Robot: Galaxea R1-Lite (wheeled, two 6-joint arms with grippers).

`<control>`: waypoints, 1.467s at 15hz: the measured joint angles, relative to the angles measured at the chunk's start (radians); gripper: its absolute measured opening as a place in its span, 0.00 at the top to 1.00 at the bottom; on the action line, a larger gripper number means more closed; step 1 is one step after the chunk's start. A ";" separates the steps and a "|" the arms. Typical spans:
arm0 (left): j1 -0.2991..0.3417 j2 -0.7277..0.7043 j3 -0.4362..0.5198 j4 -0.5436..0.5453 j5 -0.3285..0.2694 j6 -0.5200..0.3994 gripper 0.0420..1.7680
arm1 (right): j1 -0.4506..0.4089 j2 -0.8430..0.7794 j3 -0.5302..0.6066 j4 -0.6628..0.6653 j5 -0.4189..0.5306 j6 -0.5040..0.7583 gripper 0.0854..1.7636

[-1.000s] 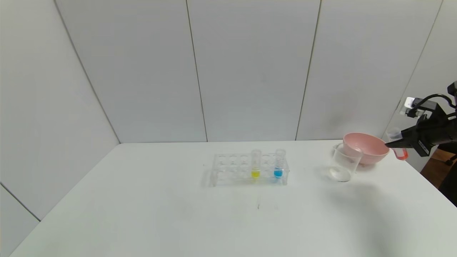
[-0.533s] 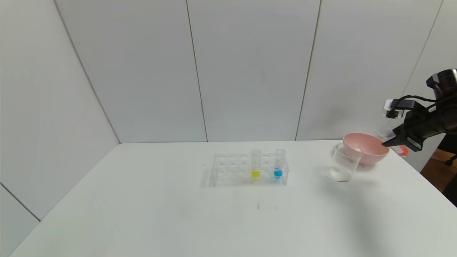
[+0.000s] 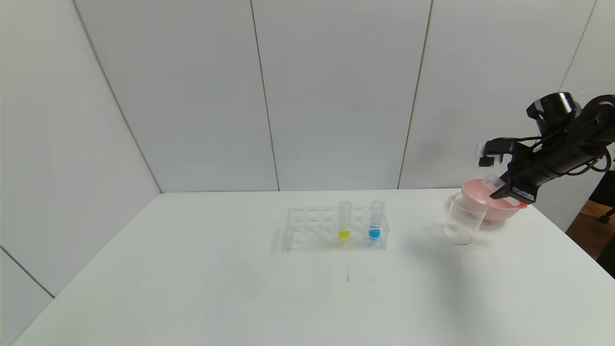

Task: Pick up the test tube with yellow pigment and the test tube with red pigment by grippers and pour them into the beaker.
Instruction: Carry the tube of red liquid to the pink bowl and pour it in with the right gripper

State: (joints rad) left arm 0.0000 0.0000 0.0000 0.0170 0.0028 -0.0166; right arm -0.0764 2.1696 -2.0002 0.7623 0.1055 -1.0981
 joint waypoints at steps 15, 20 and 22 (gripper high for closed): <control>0.000 0.000 0.000 0.000 0.000 0.000 0.03 | 0.045 0.002 0.000 -0.010 -0.201 -0.038 0.75; 0.000 0.000 0.000 0.000 0.000 0.000 0.03 | 0.063 0.009 0.000 -0.007 -0.261 -0.041 0.75; 0.000 0.000 0.000 0.000 0.000 0.000 0.03 | 0.070 0.010 0.000 -0.007 -0.264 -0.041 0.75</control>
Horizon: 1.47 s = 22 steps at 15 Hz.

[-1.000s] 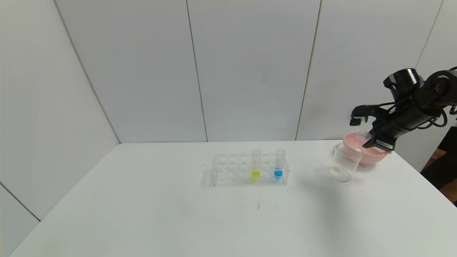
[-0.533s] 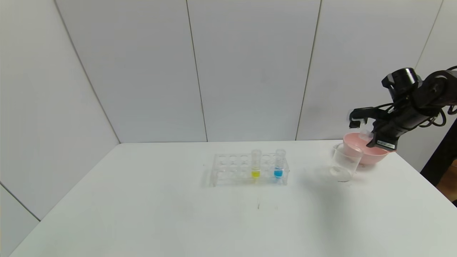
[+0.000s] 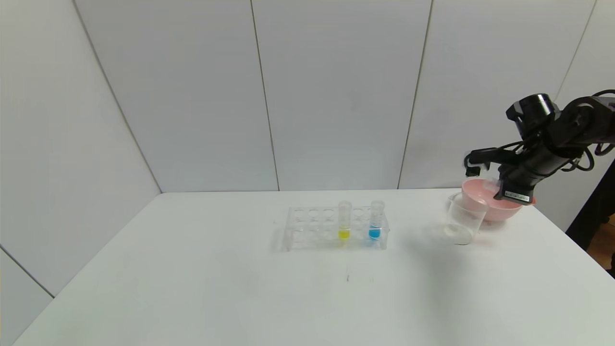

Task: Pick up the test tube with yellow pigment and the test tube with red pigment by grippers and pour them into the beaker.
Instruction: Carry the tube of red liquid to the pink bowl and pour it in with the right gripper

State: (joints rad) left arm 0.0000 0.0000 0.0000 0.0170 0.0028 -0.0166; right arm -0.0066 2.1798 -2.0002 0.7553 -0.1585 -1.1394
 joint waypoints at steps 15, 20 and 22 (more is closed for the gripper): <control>0.000 0.000 0.000 0.000 0.000 0.000 0.03 | 0.046 -0.001 0.000 -0.012 -0.179 -0.058 0.75; 0.000 0.000 0.000 0.000 0.000 0.000 0.03 | 0.055 0.005 0.000 -0.018 -0.222 -0.074 0.75; 0.000 0.000 0.000 0.000 0.000 0.000 0.03 | 0.057 0.010 0.000 -0.026 -0.239 -0.078 0.75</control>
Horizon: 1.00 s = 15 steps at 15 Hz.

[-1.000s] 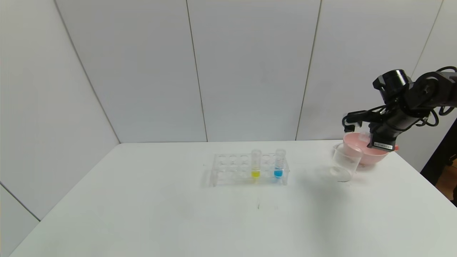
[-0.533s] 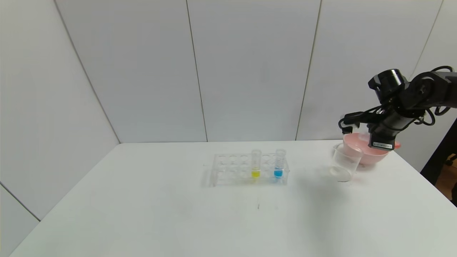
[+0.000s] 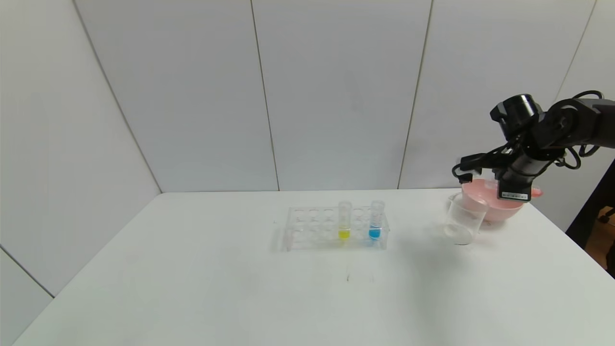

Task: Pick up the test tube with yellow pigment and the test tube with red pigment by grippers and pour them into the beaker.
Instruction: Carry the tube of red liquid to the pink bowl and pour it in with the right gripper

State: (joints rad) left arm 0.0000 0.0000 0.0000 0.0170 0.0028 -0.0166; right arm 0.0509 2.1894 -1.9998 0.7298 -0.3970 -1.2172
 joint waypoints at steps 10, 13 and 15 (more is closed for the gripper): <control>0.000 0.000 0.000 0.000 0.000 0.000 0.03 | 0.035 0.008 0.000 -0.064 -0.164 -0.095 0.75; 0.000 0.000 0.000 0.000 0.000 0.000 0.03 | 0.048 0.011 0.000 -0.078 -0.220 -0.116 0.75; 0.000 0.000 0.000 0.000 0.000 0.000 0.03 | 0.060 0.011 0.000 -0.086 -0.263 -0.141 0.75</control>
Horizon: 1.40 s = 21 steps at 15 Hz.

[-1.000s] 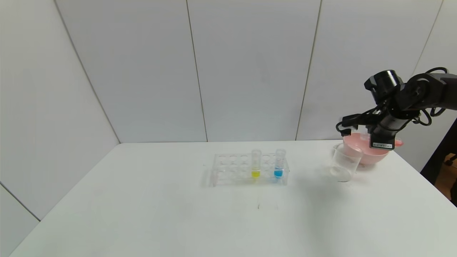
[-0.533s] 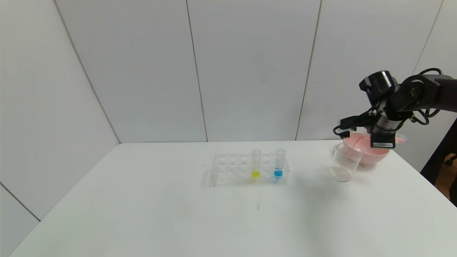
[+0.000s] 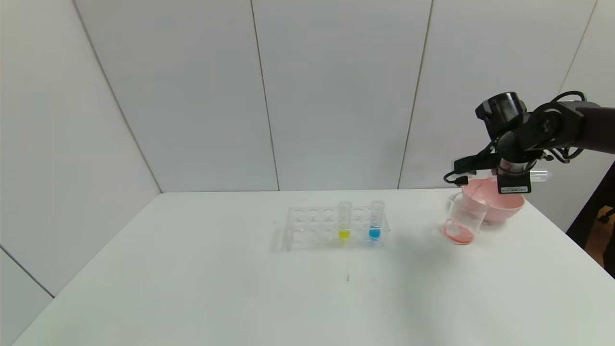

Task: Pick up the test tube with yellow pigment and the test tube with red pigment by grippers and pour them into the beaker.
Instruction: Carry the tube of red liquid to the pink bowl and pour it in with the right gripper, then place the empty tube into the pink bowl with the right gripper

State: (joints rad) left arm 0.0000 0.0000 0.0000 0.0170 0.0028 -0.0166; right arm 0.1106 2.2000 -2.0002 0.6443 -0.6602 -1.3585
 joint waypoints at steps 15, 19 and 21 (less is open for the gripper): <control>0.000 0.000 0.000 0.000 0.000 0.000 0.03 | 0.031 -0.021 0.000 -0.006 -0.077 -0.073 0.75; 0.000 0.000 0.000 0.000 0.000 0.000 0.03 | -0.001 -0.050 0.000 -0.003 0.139 -0.024 0.75; 0.000 0.000 0.000 0.000 0.000 0.000 0.03 | -0.036 -0.065 0.000 -0.002 0.260 0.035 0.75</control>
State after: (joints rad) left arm 0.0000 0.0000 0.0000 0.0170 0.0023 -0.0162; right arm 0.0749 2.1349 -2.0002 0.6426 -0.3998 -1.3238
